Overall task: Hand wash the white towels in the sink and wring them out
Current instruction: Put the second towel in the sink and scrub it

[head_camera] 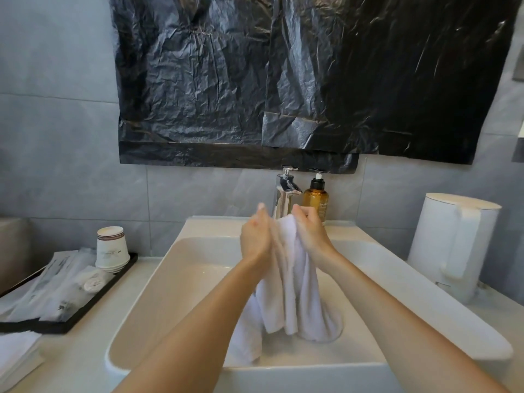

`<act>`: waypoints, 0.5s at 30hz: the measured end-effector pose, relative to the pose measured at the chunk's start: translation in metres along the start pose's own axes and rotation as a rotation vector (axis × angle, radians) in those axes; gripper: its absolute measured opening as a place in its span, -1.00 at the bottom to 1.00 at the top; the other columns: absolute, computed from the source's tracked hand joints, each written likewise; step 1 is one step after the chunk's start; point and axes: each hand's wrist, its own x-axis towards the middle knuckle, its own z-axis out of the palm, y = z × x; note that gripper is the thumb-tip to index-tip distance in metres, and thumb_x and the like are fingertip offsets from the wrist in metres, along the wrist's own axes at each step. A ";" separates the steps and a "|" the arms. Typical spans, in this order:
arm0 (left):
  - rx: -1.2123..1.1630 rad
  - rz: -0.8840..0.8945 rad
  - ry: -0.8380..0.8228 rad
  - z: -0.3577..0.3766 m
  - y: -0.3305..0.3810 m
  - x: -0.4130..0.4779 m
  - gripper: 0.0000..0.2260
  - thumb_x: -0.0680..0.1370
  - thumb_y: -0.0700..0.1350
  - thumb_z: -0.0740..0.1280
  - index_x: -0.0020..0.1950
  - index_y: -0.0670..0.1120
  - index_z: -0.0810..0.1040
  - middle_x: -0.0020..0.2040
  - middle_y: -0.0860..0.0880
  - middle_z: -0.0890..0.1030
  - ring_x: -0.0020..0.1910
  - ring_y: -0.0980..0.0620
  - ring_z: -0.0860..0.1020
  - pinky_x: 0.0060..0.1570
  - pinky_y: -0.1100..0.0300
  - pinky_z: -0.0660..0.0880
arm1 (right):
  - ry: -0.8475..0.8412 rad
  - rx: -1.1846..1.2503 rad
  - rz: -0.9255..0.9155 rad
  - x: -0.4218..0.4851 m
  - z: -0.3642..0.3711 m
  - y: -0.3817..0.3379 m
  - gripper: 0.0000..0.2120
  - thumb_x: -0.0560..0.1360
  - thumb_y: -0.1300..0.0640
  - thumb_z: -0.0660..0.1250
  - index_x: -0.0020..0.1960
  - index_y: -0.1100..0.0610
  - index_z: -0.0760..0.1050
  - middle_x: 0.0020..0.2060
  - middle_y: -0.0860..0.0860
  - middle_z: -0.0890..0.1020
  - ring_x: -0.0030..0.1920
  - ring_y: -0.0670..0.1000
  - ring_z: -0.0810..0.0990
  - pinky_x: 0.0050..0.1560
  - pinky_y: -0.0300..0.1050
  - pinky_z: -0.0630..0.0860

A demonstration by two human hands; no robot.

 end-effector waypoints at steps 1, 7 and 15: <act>-0.082 -0.007 0.092 -0.007 0.002 0.006 -0.51 0.63 0.21 0.06 -0.03 -0.15 0.57 0.02 -0.12 0.62 0.03 -0.12 0.57 0.08 0.07 0.46 | -0.043 -0.048 0.052 0.000 -0.006 0.000 -0.75 0.64 -0.04 0.12 -0.10 0.11 0.35 -0.28 -0.08 0.38 -0.28 -0.12 0.36 -0.25 -0.19 0.31; -0.314 0.000 0.276 -0.033 0.017 0.013 -0.62 0.65 0.19 0.06 0.01 -0.05 0.51 -0.06 0.03 0.49 0.02 0.02 0.43 0.04 0.16 0.32 | -0.779 -0.539 0.433 -0.013 -0.031 0.017 -0.28 0.42 -0.38 0.27 0.42 0.05 0.36 0.31 0.02 0.49 0.29 0.08 0.48 0.29 0.06 0.46; -0.355 -0.055 0.296 -0.039 0.018 0.015 -0.51 0.65 0.18 0.07 0.36 -0.14 0.47 0.12 -0.02 0.52 0.24 -0.09 0.50 0.18 0.12 0.38 | -0.569 -0.300 0.456 0.001 -0.053 0.014 -0.50 0.53 -0.24 0.24 0.24 0.15 0.47 0.10 0.04 0.61 0.14 0.05 0.56 0.28 0.01 0.48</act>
